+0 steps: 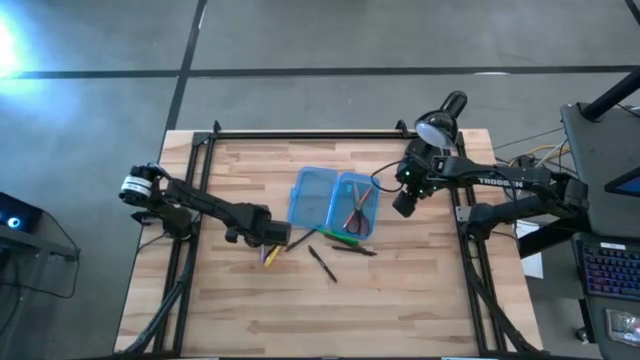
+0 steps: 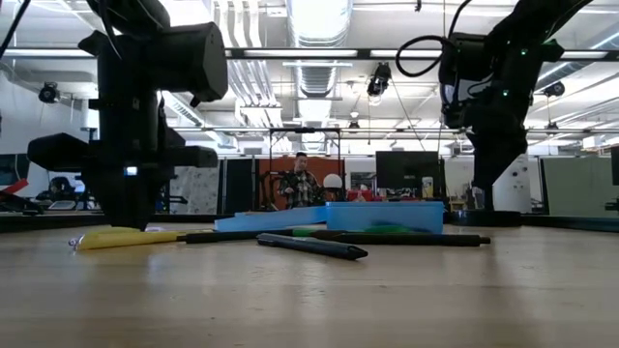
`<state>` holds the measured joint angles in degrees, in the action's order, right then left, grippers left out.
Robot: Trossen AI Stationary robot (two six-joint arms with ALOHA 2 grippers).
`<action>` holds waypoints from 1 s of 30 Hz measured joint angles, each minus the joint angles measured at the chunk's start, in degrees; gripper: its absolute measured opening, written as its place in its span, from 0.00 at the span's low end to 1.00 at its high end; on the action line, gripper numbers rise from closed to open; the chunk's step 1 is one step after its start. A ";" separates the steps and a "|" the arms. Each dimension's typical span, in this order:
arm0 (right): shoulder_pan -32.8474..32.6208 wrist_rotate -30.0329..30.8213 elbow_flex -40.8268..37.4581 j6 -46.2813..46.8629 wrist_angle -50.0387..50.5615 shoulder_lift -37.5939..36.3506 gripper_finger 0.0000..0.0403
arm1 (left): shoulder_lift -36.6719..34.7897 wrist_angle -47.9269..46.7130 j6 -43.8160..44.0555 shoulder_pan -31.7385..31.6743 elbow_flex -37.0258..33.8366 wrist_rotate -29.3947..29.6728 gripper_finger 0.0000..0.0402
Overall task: Pick & place school supplies into a supply box
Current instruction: Put the purple pen into the supply box
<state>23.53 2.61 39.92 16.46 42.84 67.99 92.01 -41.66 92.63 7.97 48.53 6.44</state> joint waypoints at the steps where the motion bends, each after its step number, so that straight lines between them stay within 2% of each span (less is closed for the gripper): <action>1: -0.01 -0.02 0.00 -0.12 0.28 -0.02 0.48 | 0.00 0.11 -0.03 0.00 0.00 0.18 0.08; 3: -0.01 -0.01 0.00 -0.17 0.51 -0.08 0.48 | 0.00 0.34 0.10 0.02 0.02 1.05 0.04; 11: 0.00 0.51 0.00 -0.11 0.49 -3.64 0.48 | -0.59 0.14 0.34 -0.11 1.40 3.09 0.03; 14: 0.00 0.90 0.00 -0.14 0.39 -6.14 0.48 | -1.69 -1.23 -0.44 -0.11 3.78 3.60 0.03; 23: 0.16 2.10 0.02 0.01 0.67 -10.27 0.48 | -3.76 -13.62 -2.70 -0.12 14.87 6.29 0.03; 27: 0.15 2.10 0.02 -0.14 0.62 -10.05 0.48 | -3.92 -10.45 -2.97 -0.68 21.03 12.03 0.03; 30: 0.11 2.08 0.02 -0.19 0.64 -9.75 0.48 | -2.39 -2.58 -6.68 -2.46 24.55 14.19 0.02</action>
<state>23.64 4.69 39.94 16.27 43.48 58.24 89.61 -44.24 85.95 5.51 73.08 20.63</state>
